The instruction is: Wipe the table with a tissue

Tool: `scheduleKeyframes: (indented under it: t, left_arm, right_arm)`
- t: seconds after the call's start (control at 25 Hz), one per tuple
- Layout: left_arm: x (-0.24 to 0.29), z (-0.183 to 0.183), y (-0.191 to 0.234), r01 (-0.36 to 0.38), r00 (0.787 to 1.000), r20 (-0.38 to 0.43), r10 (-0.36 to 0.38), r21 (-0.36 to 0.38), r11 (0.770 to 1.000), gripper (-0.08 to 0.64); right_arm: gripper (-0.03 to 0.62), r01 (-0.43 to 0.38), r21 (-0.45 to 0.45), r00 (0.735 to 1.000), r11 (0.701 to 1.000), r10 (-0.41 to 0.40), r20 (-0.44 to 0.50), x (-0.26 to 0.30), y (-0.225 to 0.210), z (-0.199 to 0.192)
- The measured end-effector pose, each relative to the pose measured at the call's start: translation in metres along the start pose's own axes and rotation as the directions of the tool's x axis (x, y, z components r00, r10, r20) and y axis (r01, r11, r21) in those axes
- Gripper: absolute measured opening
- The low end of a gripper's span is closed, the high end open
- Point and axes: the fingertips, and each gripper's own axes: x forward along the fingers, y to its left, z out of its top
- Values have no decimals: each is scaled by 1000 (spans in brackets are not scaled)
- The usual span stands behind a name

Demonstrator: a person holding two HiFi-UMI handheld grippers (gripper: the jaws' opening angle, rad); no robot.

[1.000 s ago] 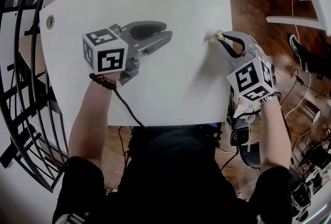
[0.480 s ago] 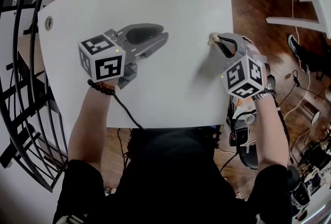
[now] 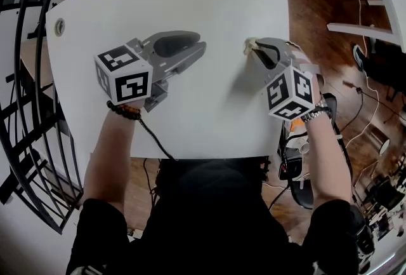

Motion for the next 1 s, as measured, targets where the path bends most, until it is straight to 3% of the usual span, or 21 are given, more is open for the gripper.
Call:
scheduleKeyframes:
  t: [0.64, 1.0]
  left_arm:
    - [-1, -4, 5, -6, 1000, 14, 6, -20, 1000, 104]
    - [-1, -1, 4, 1, 999, 37, 0, -21, 1000, 83]
  right_arm:
    - [43, 15, 14, 999, 1000, -15, 47, 12, -15, 27]
    - [43, 95, 105, 993, 990, -101, 53, 11, -49, 20]
